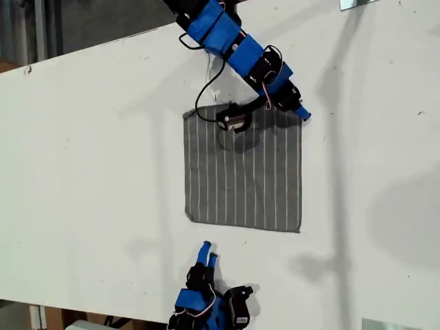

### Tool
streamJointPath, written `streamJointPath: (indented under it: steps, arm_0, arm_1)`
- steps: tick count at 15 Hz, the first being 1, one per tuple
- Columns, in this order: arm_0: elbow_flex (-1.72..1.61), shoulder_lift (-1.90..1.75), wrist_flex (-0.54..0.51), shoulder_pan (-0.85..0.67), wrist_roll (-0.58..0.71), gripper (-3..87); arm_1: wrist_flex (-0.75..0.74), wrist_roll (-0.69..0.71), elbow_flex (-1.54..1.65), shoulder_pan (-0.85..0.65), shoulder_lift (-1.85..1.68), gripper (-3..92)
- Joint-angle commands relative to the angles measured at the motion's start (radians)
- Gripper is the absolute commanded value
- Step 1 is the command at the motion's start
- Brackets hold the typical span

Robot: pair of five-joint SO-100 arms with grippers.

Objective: Grasp corners of a square towel and fold twice.

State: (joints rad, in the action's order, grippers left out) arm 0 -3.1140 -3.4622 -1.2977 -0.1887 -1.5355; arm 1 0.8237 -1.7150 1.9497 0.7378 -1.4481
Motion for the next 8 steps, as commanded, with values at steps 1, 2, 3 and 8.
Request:
streamJointPath:
  steps: [1, 2, 3, 8]
  arm_0:
    - [-0.005, -0.006, 0.021, 0.015, 0.008, 22.6]
    - [-0.005, -0.006, 0.021, 0.015, 0.008, 22.5]
    - [-0.005, -0.006, 0.021, 0.017, 0.008, 22.4]
    - [-0.005, -0.006, 0.031, 0.018, 0.021, 22.3]
  arm_1:
    - [-0.044, -0.006, 0.043, -0.003, -0.018, 27.4]
    - [-0.044, -0.014, 0.060, 0.002, -0.026, 27.1]
    - [-0.015, -0.028, 0.072, 0.014, -0.051, 26.5]
    - [0.184, -0.061, 0.121, 0.029, -0.239, 27.2]
